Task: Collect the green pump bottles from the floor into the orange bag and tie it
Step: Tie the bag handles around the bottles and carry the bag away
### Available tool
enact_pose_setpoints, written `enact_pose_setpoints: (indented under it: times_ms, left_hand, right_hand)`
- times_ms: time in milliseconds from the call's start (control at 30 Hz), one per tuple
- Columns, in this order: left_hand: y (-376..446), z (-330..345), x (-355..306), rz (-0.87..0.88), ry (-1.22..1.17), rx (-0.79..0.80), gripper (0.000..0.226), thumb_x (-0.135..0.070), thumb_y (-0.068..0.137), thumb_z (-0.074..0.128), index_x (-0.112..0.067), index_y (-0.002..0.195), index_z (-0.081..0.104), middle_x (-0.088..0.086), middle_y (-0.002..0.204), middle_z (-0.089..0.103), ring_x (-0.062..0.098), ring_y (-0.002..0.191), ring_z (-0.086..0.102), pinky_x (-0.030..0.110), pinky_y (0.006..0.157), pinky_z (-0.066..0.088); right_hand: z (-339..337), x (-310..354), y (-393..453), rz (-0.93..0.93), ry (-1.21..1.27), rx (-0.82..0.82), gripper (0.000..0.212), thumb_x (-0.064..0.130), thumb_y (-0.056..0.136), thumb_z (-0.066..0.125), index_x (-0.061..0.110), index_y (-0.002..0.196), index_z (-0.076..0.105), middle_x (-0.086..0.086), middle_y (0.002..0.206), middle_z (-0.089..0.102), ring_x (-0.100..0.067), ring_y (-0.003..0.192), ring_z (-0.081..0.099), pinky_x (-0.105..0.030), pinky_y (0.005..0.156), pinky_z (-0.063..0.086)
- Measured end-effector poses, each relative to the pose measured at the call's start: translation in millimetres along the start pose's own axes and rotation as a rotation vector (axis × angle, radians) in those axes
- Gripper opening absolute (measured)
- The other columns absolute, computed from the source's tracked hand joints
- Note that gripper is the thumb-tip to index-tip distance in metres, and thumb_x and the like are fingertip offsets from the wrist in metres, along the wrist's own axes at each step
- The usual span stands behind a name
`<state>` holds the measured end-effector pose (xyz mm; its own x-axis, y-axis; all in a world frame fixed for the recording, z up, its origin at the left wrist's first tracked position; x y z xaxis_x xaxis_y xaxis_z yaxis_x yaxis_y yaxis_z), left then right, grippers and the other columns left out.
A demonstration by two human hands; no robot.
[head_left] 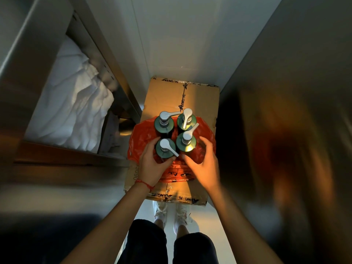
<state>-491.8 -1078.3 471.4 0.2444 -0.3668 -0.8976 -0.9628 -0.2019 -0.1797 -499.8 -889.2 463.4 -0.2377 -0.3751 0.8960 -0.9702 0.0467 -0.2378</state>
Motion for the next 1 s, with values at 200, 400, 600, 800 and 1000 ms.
enact_pose_setpoints:
  times_ms: [200,400,600,800,1000]
  left_hand:
    - [-3,-5,4,-0.025,-0.002,0.019,0.068,-0.015,0.065,0.08,-0.014,0.125,0.048,0.007,0.128,0.055,0.017,0.12,0.047,0.039,0.1,0.042]
    - [-11,-17,19,-0.108,-0.054,0.057,0.07,-0.018,0.064,0.081,-0.023,0.125,0.047,-0.002,0.126,0.052,0.015,0.117,0.048,0.034,0.094,0.044]
    - [-15,-64,62,-0.319,-0.251,-0.143,0.034,-0.013,0.077,0.068,-0.021,0.109,0.059,0.007,0.109,0.063,0.018,0.101,0.058,0.025,0.08,0.045]
    - [-12,-80,139,-0.658,-0.382,-0.36,0.026,-0.016,0.087,0.057,-0.006,0.111,0.059,0.018,0.115,0.06,0.031,0.106,0.056,0.046,0.094,0.046]
    - [-7,-47,187,-0.914,-0.592,-0.259,0.024,-0.023,0.092,0.049,-0.008,0.107,0.059,0.013,0.109,0.06,0.026,0.105,0.055,0.04,0.093,0.045]
  right_hand:
    - [-5,-1,-1,0.012,0.015,0.01,0.069,0.029,0.07,0.077,0.026,0.128,0.04,0.004,0.128,0.052,-0.011,0.116,0.051,-0.033,0.098,0.045]
    - [-22,-15,-6,0.044,-0.017,-0.041,0.063,0.035,0.069,0.076,0.032,0.124,0.045,0.01,0.123,0.052,-0.003,0.11,0.051,-0.018,0.089,0.041]
    - [-55,-40,-2,0.131,0.131,-0.198,0.037,0.013,0.083,0.064,0.014,0.119,0.055,-0.001,0.115,0.058,-0.011,0.104,0.055,-0.001,0.076,0.041]
    - [-66,-91,8,0.341,0.225,-0.352,0.032,0.015,0.09,0.054,0.008,0.121,0.055,-0.013,0.123,0.058,-0.019,0.11,0.053,-0.028,0.092,0.044]
    - [-42,-140,9,0.564,0.368,-0.336,0.02,0.019,0.093,0.049,0.013,0.108,0.061,-0.018,0.116,0.062,-0.03,0.107,0.058,-0.045,0.094,0.047]
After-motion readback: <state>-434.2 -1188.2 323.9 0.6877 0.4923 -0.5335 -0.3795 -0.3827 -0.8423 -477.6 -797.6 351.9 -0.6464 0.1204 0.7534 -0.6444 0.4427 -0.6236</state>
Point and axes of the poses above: each hand's wrist, its own y-axis towards the middle knuckle, its own z-axis out of the palm, x = y × z, the point moved 10 cm from there along y, towards the middle knuckle
